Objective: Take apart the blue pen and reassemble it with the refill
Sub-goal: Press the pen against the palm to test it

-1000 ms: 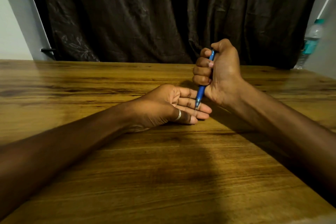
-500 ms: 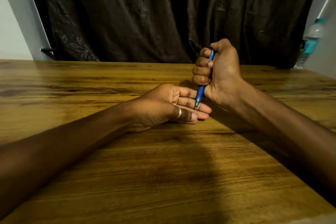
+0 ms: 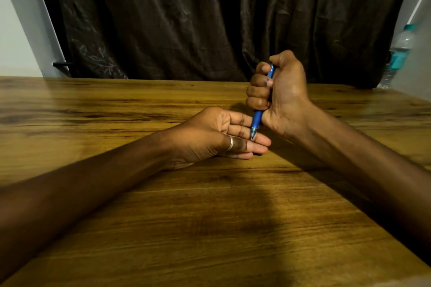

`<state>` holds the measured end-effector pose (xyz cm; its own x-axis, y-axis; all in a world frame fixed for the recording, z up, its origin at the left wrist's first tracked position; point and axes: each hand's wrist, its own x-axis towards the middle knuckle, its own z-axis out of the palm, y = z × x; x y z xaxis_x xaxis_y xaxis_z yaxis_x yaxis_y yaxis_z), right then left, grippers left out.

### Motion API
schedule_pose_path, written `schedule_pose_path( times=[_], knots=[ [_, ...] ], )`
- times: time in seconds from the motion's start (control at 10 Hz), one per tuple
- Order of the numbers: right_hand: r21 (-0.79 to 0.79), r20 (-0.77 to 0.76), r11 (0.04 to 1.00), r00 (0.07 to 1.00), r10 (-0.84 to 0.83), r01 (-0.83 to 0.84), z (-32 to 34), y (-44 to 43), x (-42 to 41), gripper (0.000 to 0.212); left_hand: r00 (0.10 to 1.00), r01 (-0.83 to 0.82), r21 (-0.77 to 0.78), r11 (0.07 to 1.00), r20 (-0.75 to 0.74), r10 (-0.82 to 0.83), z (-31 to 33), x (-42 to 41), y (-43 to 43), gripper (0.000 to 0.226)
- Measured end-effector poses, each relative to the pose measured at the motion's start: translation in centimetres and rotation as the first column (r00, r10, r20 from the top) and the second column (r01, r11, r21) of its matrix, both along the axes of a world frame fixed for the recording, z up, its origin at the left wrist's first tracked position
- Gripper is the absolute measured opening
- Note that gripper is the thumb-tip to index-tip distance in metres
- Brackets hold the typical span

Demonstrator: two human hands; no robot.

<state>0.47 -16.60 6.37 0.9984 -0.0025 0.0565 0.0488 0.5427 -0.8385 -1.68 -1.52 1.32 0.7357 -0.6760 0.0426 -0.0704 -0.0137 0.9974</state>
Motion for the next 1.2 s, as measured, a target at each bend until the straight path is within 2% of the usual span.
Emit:
schedule_pose_path(
  times=[0.4,0.5,0.6,0.7,0.8,1.0,1.1,1.2],
  knots=[
    [0.013,-0.002,1.000,1.000,0.002,-0.002,0.1,0.0,0.0,0.040,1.000,-0.021,-0.009,1.000,-0.022,0.020,0.3,-0.2,-0.1,0.046],
    [0.026,-0.005,0.999,1.000,0.019,-0.019,0.1,-0.1,0.1,0.041,0.992,-0.119,-0.031,0.992,-0.050,0.118,0.5,-0.3,-0.6,0.030],
    [0.028,-0.014,0.999,0.999,0.040,-0.039,0.0,0.0,0.3,0.041,0.983,-0.181,-0.020,0.983,-0.013,0.181,0.3,-0.2,-0.9,0.023],
    [-0.076,0.013,0.997,1.000,0.028,-0.027,-0.4,0.3,0.6,0.043,0.959,-0.277,0.013,0.961,0.073,0.275,0.2,-0.1,-0.7,0.018],
    [-0.324,0.101,0.943,0.994,-0.045,0.075,-0.7,0.4,1.0,0.045,0.920,-0.377,-0.018,0.926,0.112,0.377,0.9,0.6,0.0,0.015],
    [-0.455,0.216,0.883,0.976,-0.020,0.119,-0.9,0.3,1.1,0.017,0.876,-0.457,-0.001,0.889,0.174,0.450,1.9,1.1,0.9,0.011],
    [-0.473,0.235,0.875,0.972,0.007,0.108,-1.1,0.1,1.2,0.011,0.792,-0.545,0.139,0.827,0.411,0.452,2.4,1.5,1.7,0.027],
    [-0.517,0.230,0.841,0.972,-0.040,0.157,-1.2,-0.2,1.6,0.014,0.513,-0.773,0.215,0.597,0.766,0.387,3.3,2.5,3.8,0.034]
  ],
)
